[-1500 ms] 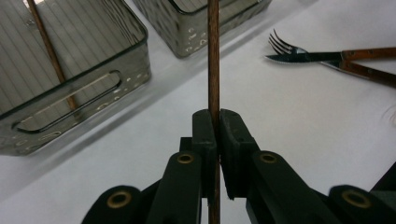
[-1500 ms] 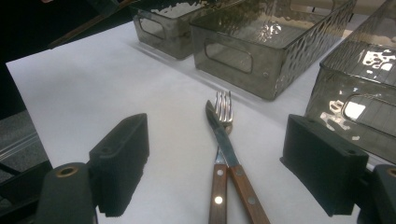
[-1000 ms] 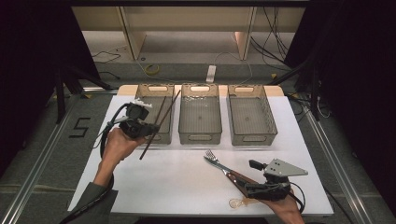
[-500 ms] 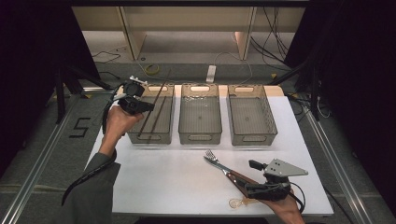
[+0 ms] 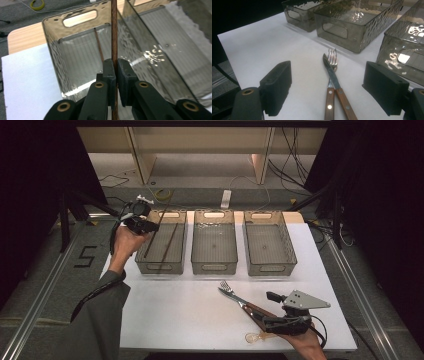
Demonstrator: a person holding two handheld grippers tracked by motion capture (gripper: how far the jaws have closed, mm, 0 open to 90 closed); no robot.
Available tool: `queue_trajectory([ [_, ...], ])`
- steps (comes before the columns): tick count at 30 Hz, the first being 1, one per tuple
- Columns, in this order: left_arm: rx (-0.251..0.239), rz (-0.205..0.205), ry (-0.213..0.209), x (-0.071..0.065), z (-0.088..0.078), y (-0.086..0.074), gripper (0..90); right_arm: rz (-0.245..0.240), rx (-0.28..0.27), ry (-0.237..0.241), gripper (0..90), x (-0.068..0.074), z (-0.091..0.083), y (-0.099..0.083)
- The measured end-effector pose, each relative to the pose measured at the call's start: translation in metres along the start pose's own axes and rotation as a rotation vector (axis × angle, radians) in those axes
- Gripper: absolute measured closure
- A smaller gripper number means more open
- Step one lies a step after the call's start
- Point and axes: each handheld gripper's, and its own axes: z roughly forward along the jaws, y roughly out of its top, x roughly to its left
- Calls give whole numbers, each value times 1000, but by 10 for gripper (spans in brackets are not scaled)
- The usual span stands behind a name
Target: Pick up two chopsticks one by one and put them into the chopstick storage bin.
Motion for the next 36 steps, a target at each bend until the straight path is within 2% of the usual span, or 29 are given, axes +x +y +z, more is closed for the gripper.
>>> queue_trajectory([
  [4,-17,-10,10,3,6,-1,846,-1,-1,2,233,0,0,0],
  [6,-16,-6,10,3,11,-2,846,0,-2,3,233,0,0,0],
  [8,-4,-2,28,3,16,-4,846,1,-1,4,233,0,0,0],
  [23,11,-29,3,0,32,-16,832,1,-2,0,233,-1,0,0],
  [24,8,-37,3,0,32,-17,808,3,0,1,233,-1,0,0],
  [25,12,-44,-6,1,31,-17,716,3,0,1,233,-1,0,0],
  [27,15,-62,-27,2,29,-16,621,1,-3,3,233,-1,0,0],
  [32,16,-97,-61,0,19,-13,521,2,-3,0,233,-1,-1,0],
  [34,2,-104,-75,-3,13,-13,474,4,-6,1,233,-2,-2,0],
  [36,-23,-119,-108,-7,5,-13,431,4,-5,2,232,-2,-2,0],
])
